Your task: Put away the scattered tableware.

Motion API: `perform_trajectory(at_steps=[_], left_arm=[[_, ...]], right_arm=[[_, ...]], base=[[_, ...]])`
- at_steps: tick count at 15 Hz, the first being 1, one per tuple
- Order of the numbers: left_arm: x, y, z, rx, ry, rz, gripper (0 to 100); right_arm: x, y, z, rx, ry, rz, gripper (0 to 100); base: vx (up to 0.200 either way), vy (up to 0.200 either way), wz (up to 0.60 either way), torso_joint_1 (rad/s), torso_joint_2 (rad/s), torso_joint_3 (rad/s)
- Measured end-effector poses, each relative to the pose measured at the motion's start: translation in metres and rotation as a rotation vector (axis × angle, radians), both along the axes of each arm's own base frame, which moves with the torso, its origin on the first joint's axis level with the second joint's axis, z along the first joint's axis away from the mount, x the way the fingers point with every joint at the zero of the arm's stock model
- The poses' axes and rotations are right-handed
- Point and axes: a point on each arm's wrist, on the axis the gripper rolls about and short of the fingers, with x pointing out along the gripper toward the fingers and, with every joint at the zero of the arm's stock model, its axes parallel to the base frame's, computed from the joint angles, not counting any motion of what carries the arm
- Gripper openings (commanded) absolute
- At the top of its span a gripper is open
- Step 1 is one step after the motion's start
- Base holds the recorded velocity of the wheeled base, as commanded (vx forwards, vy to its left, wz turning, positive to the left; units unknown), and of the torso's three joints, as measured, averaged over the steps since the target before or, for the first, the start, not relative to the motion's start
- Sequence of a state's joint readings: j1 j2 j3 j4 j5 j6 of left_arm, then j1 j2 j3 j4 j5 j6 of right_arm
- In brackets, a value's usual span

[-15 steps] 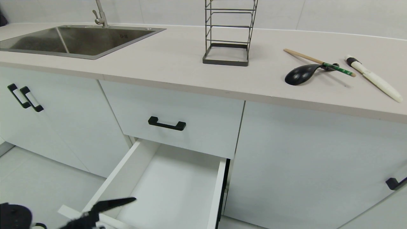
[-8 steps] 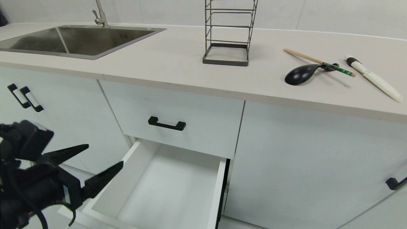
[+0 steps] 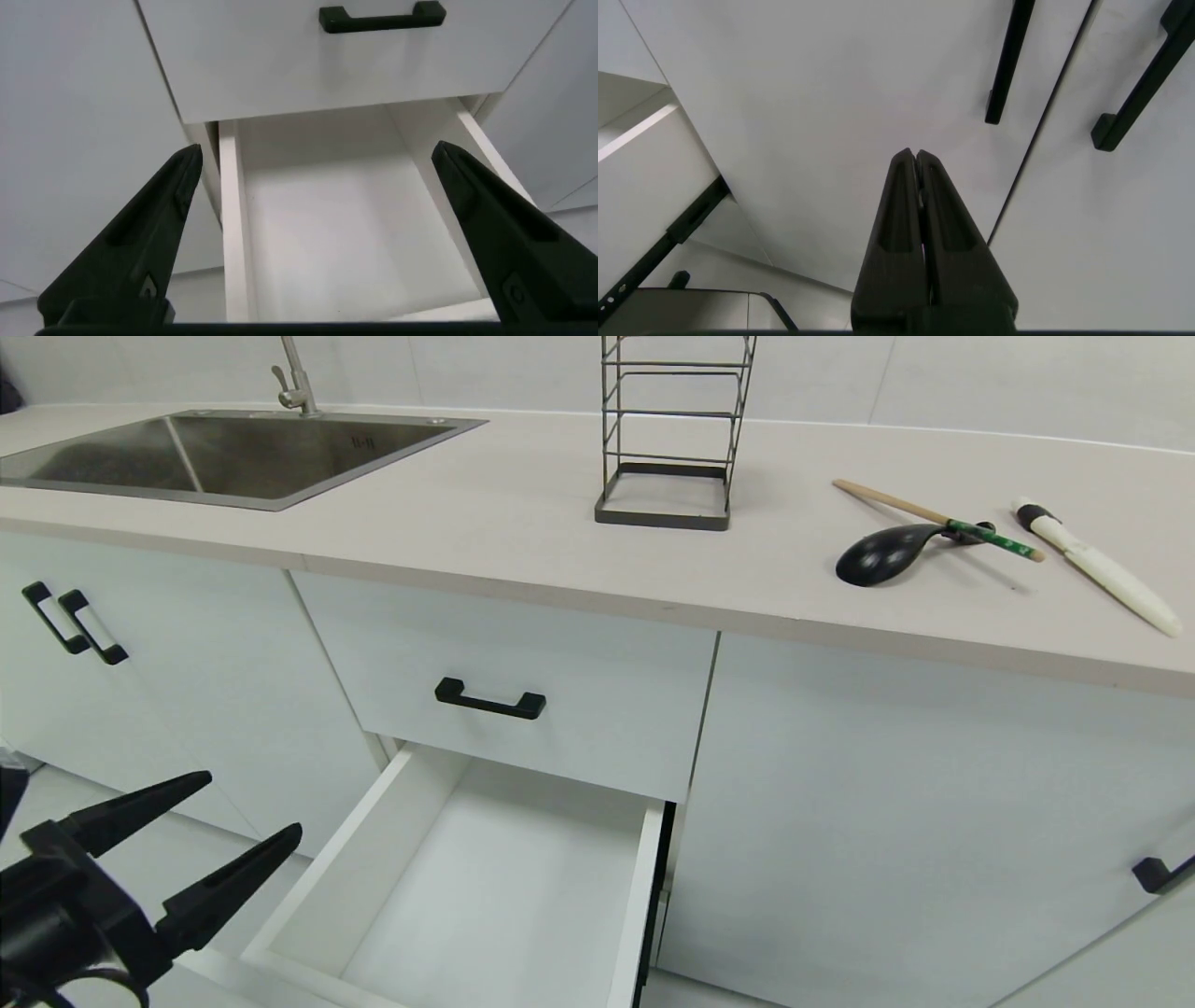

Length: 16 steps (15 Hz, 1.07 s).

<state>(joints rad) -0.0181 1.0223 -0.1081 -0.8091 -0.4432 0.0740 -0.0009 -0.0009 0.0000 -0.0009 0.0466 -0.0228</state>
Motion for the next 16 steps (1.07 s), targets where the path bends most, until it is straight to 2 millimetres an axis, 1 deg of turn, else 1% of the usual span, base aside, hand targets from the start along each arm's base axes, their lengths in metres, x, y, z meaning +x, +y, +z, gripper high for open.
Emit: perform_trajectory(at_steps=[3, 6, 9, 12, 14, 16], left_arm=[[-0.02, 0.002, -0.004, -0.002, -0.048, 0.015, 100], [-0.049, 0.002, -0.009, -0.002, -0.102, 0.026, 100], [-0.079, 0.002, -0.022, -0.007, -0.109, 0.03, 100], [-0.104, 0.002, -0.034, -0.004, -0.168, 0.016, 100], [-0.116, 0.002, -0.04, -0.004, -0.216, 0.001, 100], [-0.125, 0.001, -0.051, 0.017, -0.223, -0.056, 100]], right_arm=[[0.0, 0.0, 0.0, 0.0, 0.0, 0.0, 0], [0.0, 0.0, 0.0, 0.0, 0.0, 0.0, 0], [0.0, 0.0, 0.0, 0.0, 0.0, 0.0, 0], [0.0, 0.0, 0.0, 0.0, 0.0, 0.0, 0], [0.0, 0.0, 0.0, 0.0, 0.0, 0.0, 0], [0.0, 0.0, 0.0, 0.0, 0.0, 0.001, 0]], base=[[0.0, 0.0, 0.0, 0.0, 0.0, 0.0], [0.0, 0.0, 0.0, 0.0, 0.0, 0.0], [0.0, 0.0, 0.0, 0.0, 0.0, 0.0], [0.0, 0.0, 0.0, 0.0, 0.0, 0.0], [0.0, 0.0, 0.0, 0.0, 0.0, 0.0], [0.0, 0.0, 0.0, 0.0, 0.0, 0.0]])
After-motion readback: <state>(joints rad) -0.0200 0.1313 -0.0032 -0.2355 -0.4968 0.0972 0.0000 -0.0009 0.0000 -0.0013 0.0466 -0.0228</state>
